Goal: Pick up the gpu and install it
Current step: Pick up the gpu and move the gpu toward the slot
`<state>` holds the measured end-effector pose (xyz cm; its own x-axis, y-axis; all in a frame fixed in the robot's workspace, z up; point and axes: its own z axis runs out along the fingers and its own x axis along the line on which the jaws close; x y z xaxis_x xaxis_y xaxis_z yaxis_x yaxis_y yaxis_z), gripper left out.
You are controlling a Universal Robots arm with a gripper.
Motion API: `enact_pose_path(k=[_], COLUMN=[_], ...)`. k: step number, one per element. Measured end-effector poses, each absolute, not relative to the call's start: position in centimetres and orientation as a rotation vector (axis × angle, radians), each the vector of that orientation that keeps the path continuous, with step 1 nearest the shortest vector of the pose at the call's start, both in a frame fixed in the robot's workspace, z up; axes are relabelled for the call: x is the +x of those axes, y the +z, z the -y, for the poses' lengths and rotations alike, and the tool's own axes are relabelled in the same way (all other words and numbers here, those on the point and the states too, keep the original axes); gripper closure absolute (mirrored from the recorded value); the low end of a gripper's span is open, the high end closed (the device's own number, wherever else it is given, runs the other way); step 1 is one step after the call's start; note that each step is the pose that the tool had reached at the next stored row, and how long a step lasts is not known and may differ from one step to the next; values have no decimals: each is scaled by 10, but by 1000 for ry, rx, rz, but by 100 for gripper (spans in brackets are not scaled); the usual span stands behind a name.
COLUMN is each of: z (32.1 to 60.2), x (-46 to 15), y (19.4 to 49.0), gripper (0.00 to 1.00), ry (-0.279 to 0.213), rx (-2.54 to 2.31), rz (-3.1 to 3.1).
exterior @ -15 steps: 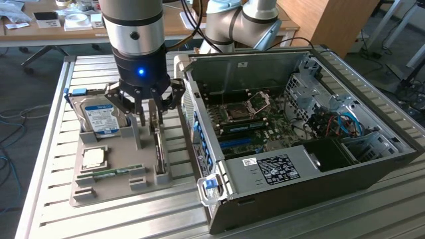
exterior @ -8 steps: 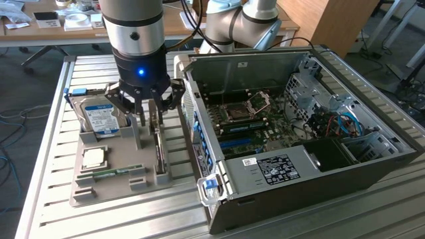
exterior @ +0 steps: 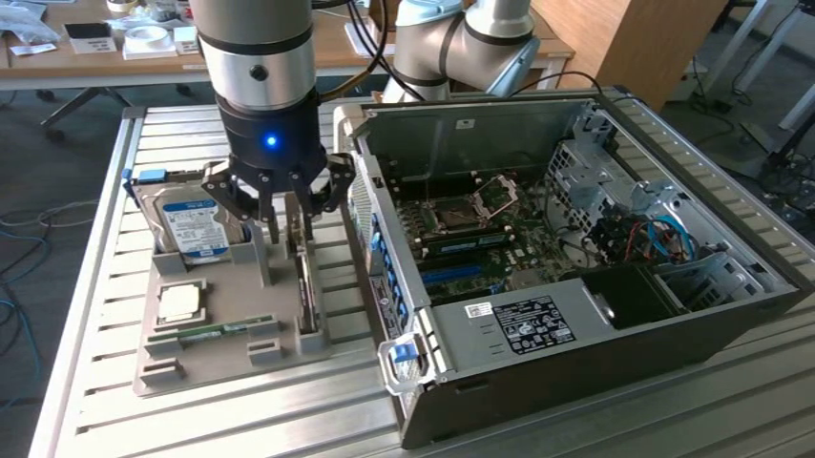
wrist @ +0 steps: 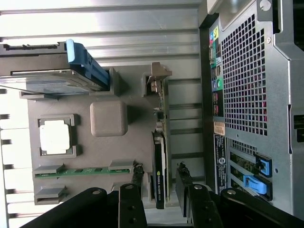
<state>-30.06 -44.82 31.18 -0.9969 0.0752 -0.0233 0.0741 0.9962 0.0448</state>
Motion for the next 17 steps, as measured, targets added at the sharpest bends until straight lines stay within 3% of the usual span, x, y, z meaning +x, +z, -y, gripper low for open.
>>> enact_pose_path(k=[17], z=[448], x=[-301], y=[309], gripper=[58], ry=[68], rx=[117], rz=[-3114])
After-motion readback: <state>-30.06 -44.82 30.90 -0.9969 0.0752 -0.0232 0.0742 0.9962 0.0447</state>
